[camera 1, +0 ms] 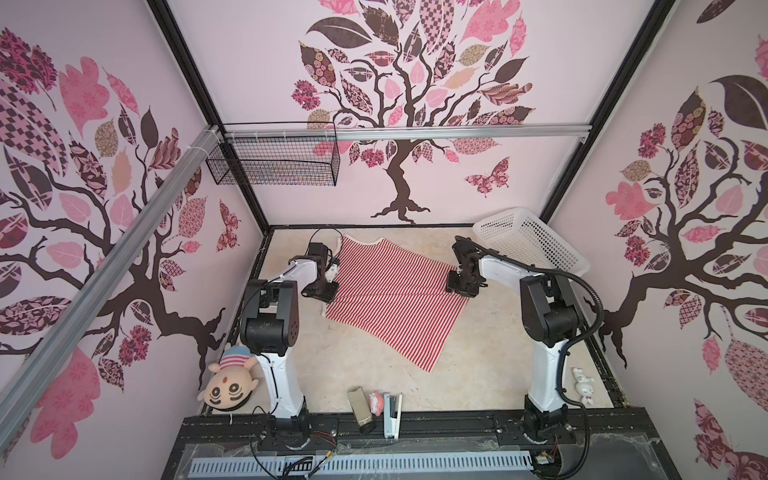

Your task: Fold and stack the tank tops

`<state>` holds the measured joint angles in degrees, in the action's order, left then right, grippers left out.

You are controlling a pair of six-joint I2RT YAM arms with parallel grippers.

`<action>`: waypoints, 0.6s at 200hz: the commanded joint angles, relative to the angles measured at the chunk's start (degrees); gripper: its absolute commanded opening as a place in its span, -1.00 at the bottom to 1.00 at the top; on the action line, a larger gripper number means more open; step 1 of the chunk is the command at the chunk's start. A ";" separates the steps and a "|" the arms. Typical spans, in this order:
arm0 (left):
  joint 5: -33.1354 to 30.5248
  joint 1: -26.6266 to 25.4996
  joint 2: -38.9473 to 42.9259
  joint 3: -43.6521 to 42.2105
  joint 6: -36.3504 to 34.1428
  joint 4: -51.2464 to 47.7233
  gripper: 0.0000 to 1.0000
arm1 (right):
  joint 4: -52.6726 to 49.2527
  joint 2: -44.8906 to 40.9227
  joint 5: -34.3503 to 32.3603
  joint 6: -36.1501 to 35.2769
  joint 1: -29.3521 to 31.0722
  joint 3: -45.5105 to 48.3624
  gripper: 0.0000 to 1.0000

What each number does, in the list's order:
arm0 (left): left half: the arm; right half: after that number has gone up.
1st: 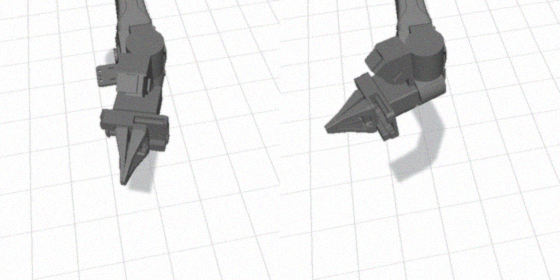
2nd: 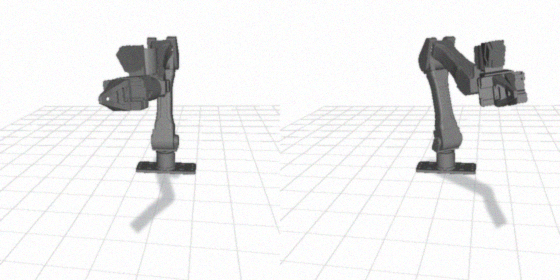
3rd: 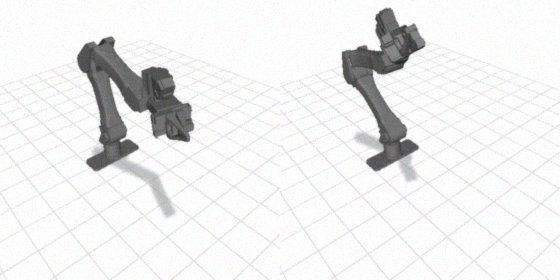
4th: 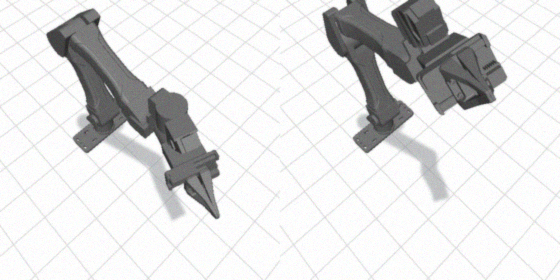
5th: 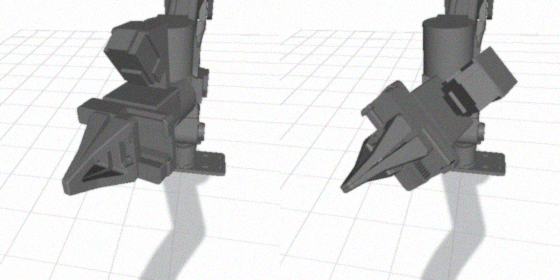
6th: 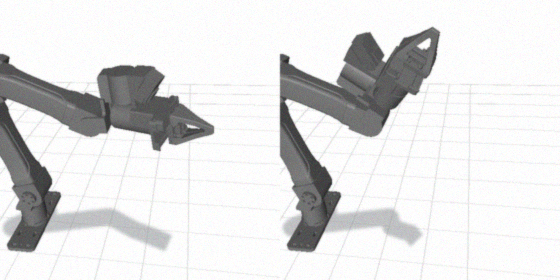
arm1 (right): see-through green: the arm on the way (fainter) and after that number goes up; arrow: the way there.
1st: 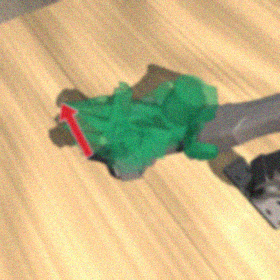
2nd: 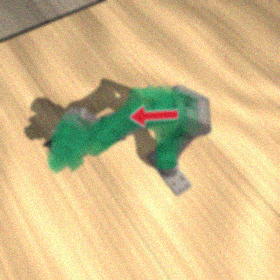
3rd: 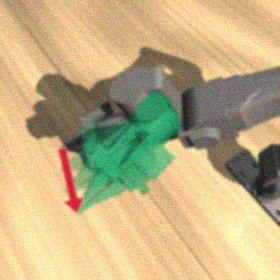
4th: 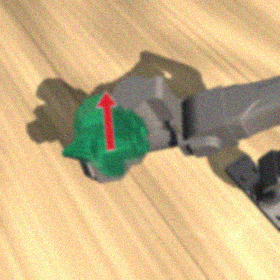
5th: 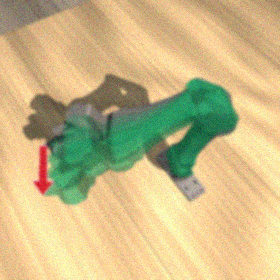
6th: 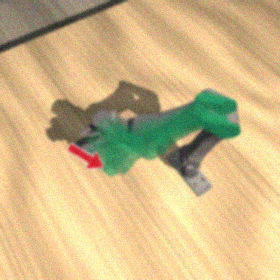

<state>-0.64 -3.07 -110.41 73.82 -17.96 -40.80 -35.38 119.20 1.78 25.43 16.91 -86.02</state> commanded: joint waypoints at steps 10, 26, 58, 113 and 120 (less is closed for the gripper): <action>-0.75 -2.54 8.73 -9.59 -0.07 -0.31 -0.10 | -9.43 9.00 -9.04 -1.69 -1.25 -12.04 0.18; -1.11 -4.71 13.06 -13.04 0.38 -0.82 -0.10 | -12.13 11.13 -11.13 -1.97 -1.44 -16.87 0.17; 0.64 -6.46 20.92 -15.14 1.16 -3.23 -0.09 | -7.19 1.78 -3.00 -1.87 -0.81 -11.44 0.22; -1.44 -4.13 20.72 -8.48 0.91 4.30 -0.05 | 1.96 -20.13 5.28 5.61 11.13 14.39 0.25; -0.66 -3.39 18.48 -6.64 1.55 4.82 -0.05 | 2.59 -21.54 4.83 6.94 13.88 17.04 0.25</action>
<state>-2.17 -8.60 -87.22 62.02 -17.63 -40.75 -35.46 102.76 3.44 27.53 23.31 -75.88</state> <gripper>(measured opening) 0.475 0.629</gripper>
